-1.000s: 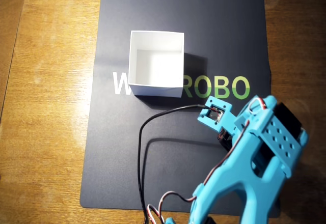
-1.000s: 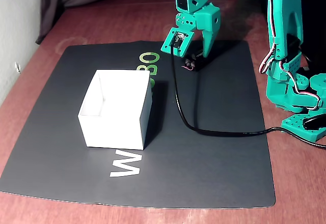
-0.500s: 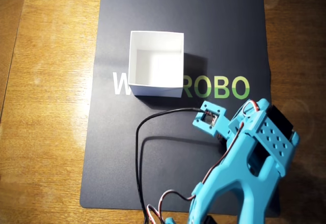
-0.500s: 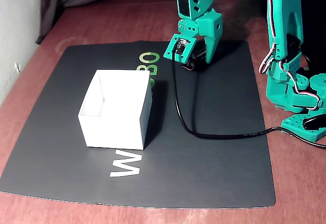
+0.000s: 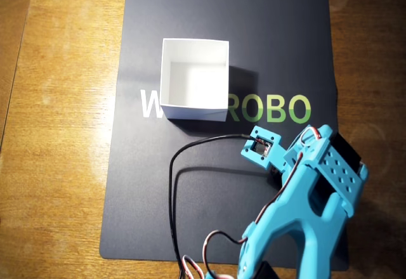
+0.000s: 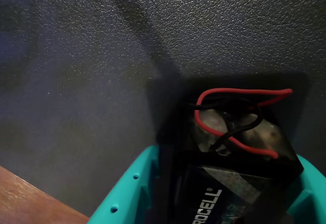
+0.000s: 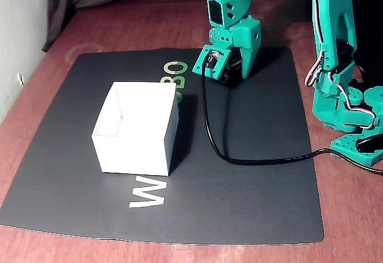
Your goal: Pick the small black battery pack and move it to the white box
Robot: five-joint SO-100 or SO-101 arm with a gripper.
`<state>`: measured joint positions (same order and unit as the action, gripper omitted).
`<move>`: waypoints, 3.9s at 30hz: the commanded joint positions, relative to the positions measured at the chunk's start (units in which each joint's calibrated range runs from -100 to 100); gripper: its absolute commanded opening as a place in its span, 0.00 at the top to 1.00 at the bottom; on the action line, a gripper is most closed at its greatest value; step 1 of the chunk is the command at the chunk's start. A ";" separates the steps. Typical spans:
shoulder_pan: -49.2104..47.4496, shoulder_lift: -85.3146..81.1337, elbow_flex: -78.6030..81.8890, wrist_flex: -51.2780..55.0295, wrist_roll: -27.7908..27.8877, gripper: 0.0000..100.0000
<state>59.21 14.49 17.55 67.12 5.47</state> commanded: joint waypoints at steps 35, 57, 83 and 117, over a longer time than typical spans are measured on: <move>1.61 0.20 0.46 0.19 -0.06 0.88; 0.91 -1.03 -0.09 0.28 -0.17 0.90; -28.18 -31.11 -3.44 -0.68 0.32 0.90; -65.95 -19.18 -9.70 -18.13 3.47 0.90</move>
<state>-7.29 -4.75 10.82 47.14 11.25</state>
